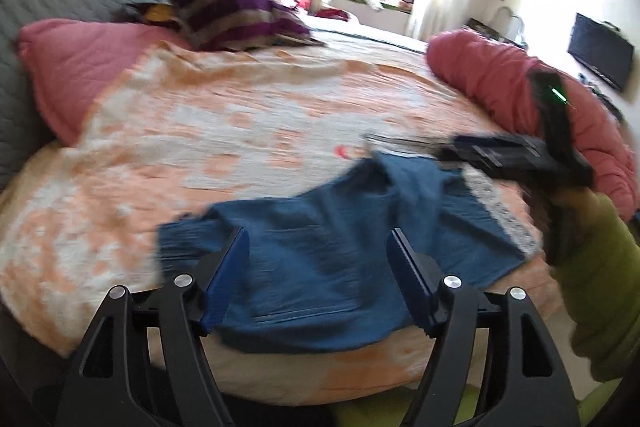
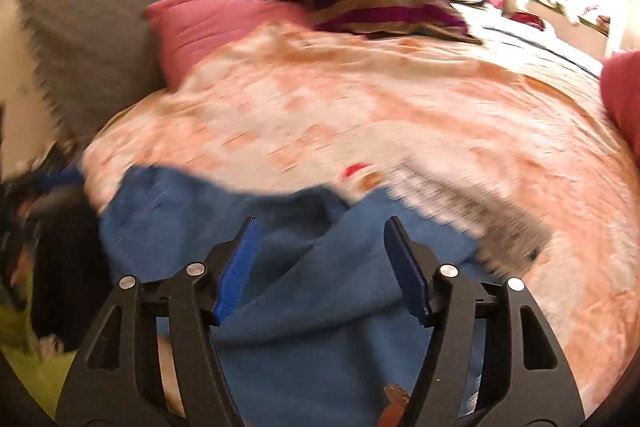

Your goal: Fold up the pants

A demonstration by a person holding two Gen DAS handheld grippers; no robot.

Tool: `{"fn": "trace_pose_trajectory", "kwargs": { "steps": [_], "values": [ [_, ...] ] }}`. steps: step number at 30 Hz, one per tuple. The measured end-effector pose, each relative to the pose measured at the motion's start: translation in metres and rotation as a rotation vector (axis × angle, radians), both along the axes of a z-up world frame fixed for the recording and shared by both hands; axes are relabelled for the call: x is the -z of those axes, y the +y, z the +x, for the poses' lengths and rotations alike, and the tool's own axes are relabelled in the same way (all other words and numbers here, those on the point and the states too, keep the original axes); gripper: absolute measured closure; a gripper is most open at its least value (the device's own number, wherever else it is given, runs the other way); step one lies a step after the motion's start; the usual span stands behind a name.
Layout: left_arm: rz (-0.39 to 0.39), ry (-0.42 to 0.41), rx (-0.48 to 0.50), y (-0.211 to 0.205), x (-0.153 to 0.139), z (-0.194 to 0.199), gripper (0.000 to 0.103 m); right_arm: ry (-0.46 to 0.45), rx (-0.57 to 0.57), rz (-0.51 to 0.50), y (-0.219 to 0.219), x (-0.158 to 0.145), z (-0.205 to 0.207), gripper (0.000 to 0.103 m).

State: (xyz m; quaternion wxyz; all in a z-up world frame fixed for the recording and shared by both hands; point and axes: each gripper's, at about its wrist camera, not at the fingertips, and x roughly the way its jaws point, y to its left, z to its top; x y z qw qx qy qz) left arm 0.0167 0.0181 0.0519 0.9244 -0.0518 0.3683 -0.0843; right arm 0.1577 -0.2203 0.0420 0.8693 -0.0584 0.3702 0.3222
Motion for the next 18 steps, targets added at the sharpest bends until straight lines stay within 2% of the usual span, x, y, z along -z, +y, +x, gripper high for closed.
{"fn": "trace_pose_trajectory", "kwargs": {
  "steps": [4, 9, 14, 17, 18],
  "values": [
    [-0.068, 0.090, 0.094, -0.035, 0.024, 0.027, 0.033, 0.043, 0.075, -0.016, -0.005, 0.008, 0.051, 0.044],
    [-0.096, 0.184, 0.146, -0.068, 0.059, 0.053, 0.033, 0.075, 0.089, -0.101, 0.011, 0.029, 0.091, 0.039],
    [-0.083, 0.245, 0.173, -0.093, 0.089, 0.077, 0.033, 0.118, 0.065, -0.168, 0.039, 0.052, 0.117, 0.038],
    [-0.090, 0.266, 0.179, -0.100, 0.098, 0.085, 0.038, 0.140, 0.046, -0.207, 0.060, 0.064, 0.129, 0.038],
    [-0.090, 0.267, 0.178, -0.102, 0.101, 0.086, 0.046, 0.144, 0.045, -0.221, 0.065, 0.068, 0.134, 0.038]
  ]
}}
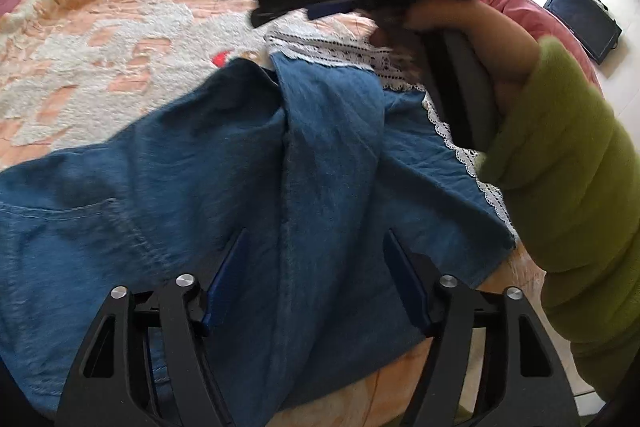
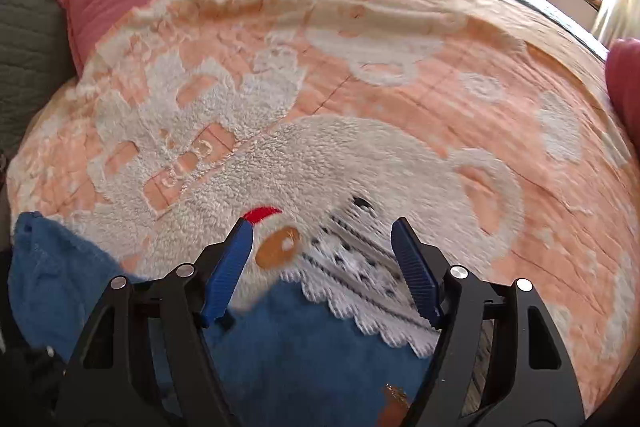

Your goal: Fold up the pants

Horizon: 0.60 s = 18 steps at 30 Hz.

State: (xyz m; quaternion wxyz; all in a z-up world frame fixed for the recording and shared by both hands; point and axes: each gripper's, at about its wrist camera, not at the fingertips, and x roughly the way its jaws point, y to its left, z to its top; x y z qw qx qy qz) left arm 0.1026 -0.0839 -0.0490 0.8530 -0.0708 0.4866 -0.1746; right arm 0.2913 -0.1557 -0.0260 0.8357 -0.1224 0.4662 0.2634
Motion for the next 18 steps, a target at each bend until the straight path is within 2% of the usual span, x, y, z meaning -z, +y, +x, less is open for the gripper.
{"fn": "trace_pose_trajectory", "kwargs": {
  "steps": [2, 4, 5, 6, 7, 8, 10, 16, 18],
  "values": [
    [-0.005, 0.007, 0.006, -0.002, 0.006, 0.001, 0.054, -0.004, 0.013, -0.061, 0.009, 0.011, 0.008, 0.038],
    [0.005, 0.000, 0.014, -0.002, 0.009, -0.001, 0.054, 0.006, 0.021, -0.100, 0.013, 0.022, 0.016, 0.038],
    [0.015, -0.010, 0.019, -0.002, 0.009, -0.003, 0.056, 0.024, 0.027, -0.102, 0.011, 0.027, 0.019, 0.044],
    [0.017, -0.013, 0.022, -0.002, 0.009, -0.004, 0.056, 0.037, 0.029, -0.101, 0.010, 0.030, 0.021, 0.055],
    [0.018, -0.015, 0.025, -0.003, 0.009, -0.005, 0.056, 0.042, 0.025, -0.091, 0.007, 0.031, 0.021, 0.072],
    [0.014, -0.017, 0.025, -0.002, 0.009, -0.006, 0.055, 0.035, 0.018, -0.070, 0.002, 0.029, 0.019, 0.075],
    [0.003, -0.019, 0.027, 0.000, 0.009, -0.007, 0.055, 0.031, 0.014, 0.014, -0.013, 0.017, 0.012, 0.091],
    [-0.021, -0.029, 0.021, 0.008, 0.006, -0.009, 0.054, -0.020, 0.059, 0.203, -0.071, -0.031, -0.013, 0.094],
    [-0.007, -0.039, 0.022, 0.007, 0.005, -0.010, 0.057, -0.046, 0.087, 0.256, -0.095, -0.049, -0.023, 0.094]
  ]
}}
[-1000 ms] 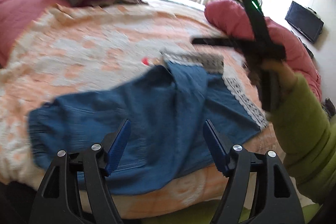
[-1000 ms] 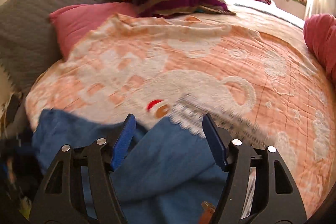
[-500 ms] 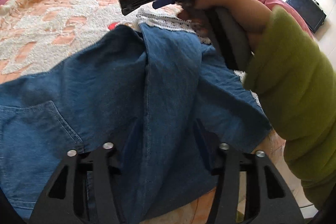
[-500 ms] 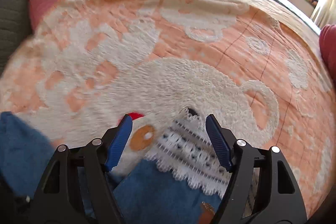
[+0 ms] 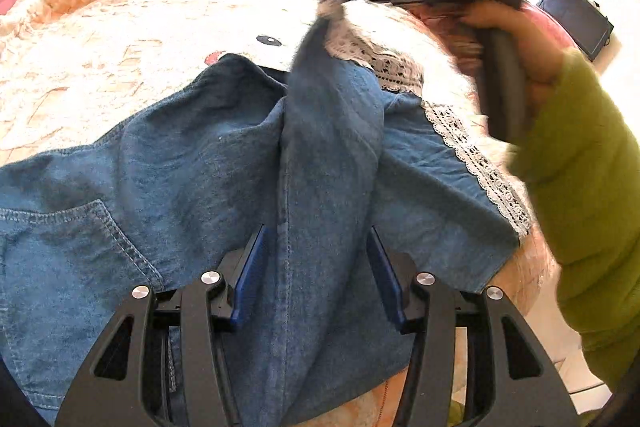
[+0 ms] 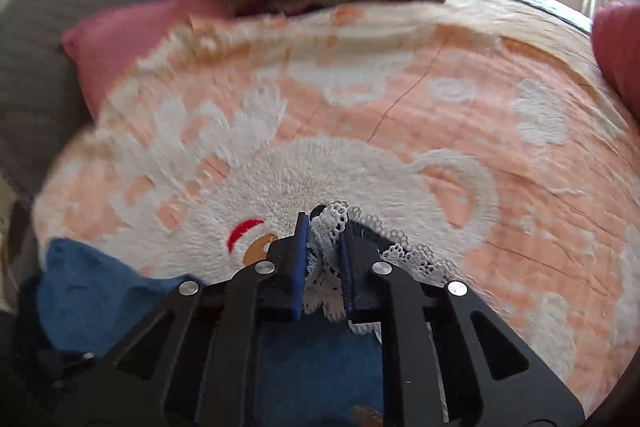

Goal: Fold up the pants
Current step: 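Grasp the white lace hem with the right tool and lift it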

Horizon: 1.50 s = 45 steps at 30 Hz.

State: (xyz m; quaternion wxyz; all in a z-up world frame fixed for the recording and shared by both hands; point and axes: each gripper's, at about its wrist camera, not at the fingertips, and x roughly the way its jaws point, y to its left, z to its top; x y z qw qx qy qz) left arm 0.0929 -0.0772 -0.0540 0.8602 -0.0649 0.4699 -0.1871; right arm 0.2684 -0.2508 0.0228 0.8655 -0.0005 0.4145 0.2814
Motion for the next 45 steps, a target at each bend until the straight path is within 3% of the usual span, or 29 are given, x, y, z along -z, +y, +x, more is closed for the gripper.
{"fn": "trace_pose_trajectory", "kwargs": {
  "steps": [1, 3, 10, 19, 26, 33, 38, 40, 45],
  "values": [
    [0.012, -0.004, -0.001, 0.003, 0.000, 0.002, 0.063, -0.010, 0.011, 0.020, -0.010, -0.007, -0.005, 0.095],
    [0.043, -0.016, 0.013, 0.001, -0.002, 0.002, 0.098, -0.032, 0.036, 0.065, -0.030, -0.022, -0.015, 0.095],
    [0.093, -0.104, 0.060, -0.002, -0.025, -0.015, 0.099, -0.090, 0.100, 0.138, -0.100, -0.044, -0.084, 0.095],
    [0.163, -0.136, 0.149, -0.014, -0.019, -0.042, 0.099, 0.004, 0.166, 0.136, -0.159, 0.002, -0.170, 0.095],
    [0.201, -0.129, 0.185, -0.024, -0.013, -0.051, 0.098, 0.108, 0.204, 0.134, -0.172, 0.044, -0.197, 0.095],
    [0.244, -0.130, 0.220, -0.034, -0.007, -0.058, 0.098, 0.127, 0.203, 0.131, -0.180, 0.058, -0.213, 0.095],
    [0.244, -0.109, 0.216, -0.033, -0.002, -0.056, 0.097, 0.132, 0.223, 0.131, -0.192, 0.070, -0.225, 0.083],
    [0.246, -0.110, 0.214, -0.033, -0.002, -0.057, 0.097, 0.114, 0.224, 0.128, -0.195, 0.065, -0.231, 0.083],
    [0.249, -0.095, 0.211, -0.033, 0.003, -0.054, 0.097, 0.132, 0.228, 0.035, -0.189, 0.076, -0.231, 0.084]
  ]
}}
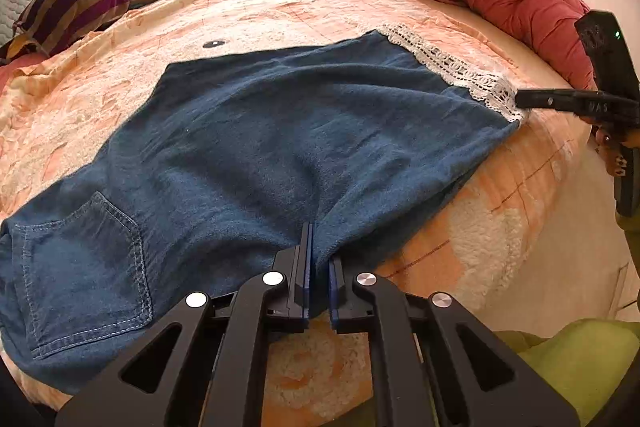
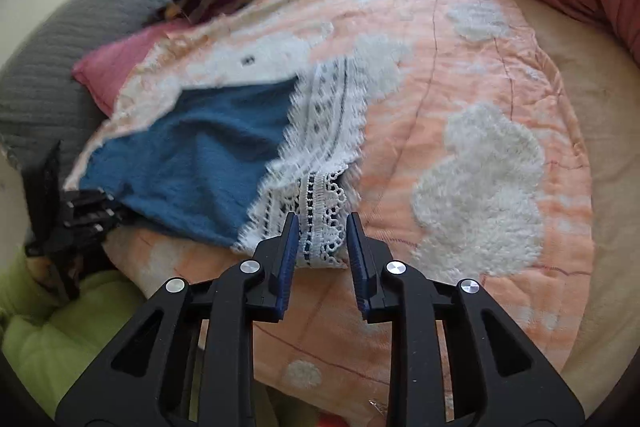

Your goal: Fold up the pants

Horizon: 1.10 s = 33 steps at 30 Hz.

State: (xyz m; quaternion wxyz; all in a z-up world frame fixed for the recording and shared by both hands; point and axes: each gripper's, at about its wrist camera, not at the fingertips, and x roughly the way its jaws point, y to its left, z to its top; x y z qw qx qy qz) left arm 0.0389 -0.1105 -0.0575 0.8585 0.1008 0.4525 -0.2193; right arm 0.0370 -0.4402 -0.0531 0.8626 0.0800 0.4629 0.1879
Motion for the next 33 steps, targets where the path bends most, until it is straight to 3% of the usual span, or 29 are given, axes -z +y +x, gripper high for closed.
{"fn": "trace_pose_trajectory", "kwargs": {
  "steps": [5, 9, 11, 15, 20, 24, 33],
  "values": [
    [-0.016, 0.003, -0.005, 0.004, -0.002, -0.003, 0.092, -0.004, -0.001, 0.011, -0.001, 0.000, 0.000, 0.082],
    [-0.041, 0.000, 0.006, 0.008, -0.009, -0.009, 0.073, -0.082, 0.004, 0.034, -0.009, -0.027, 0.006, 0.073],
    [-0.053, -0.010, 0.013, 0.012, -0.016, -0.014, 0.055, -0.115, 0.005, 0.039, -0.010, -0.038, 0.018, 0.070],
    [-0.075, -0.062, -0.028, 0.033, -0.038, -0.020, 0.046, -0.151, -0.046, 0.028, 0.003, -0.053, 0.053, 0.059],
    [-0.091, -0.101, -0.135, 0.062, -0.067, 0.014, 0.044, -0.089, -0.090, 0.033, 0.020, -0.044, 0.117, 0.058],
    [-0.119, -0.069, -0.180, 0.071, -0.072, 0.066, 0.044, -0.025, -0.095, 0.008, 0.022, -0.026, 0.157, 0.058],
    [-0.036, 0.040, -0.204, 0.054, -0.034, 0.164, 0.044, 0.047, -0.152, 0.010, 0.030, 0.008, 0.188, 0.053]
  ]
}}
